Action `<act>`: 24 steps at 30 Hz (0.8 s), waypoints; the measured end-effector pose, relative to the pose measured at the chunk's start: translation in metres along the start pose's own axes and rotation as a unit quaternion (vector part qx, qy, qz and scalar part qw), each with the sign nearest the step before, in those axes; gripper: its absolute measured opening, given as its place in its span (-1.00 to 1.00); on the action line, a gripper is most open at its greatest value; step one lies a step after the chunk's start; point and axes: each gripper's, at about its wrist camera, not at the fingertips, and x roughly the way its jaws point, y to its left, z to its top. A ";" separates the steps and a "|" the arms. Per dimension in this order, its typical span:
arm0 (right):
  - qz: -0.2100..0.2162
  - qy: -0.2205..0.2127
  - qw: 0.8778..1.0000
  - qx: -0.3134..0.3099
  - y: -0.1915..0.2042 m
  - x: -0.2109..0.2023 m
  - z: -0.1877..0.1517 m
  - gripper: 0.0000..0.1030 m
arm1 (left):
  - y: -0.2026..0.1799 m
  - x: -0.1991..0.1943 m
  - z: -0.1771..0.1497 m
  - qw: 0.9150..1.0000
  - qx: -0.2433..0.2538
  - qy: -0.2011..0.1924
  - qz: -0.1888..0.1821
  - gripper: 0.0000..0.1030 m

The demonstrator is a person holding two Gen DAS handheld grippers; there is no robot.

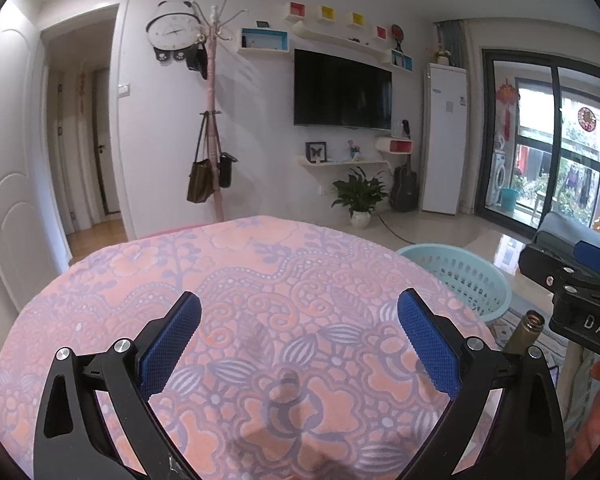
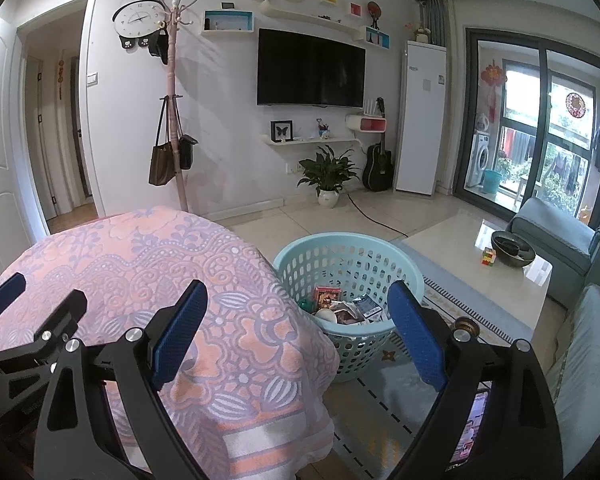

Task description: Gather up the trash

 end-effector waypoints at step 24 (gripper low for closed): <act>0.021 -0.043 0.999 -0.003 0.015 -0.052 0.018 0.69 | 0.008 -0.073 0.023 0.999 -0.019 -0.001 0.035 0.86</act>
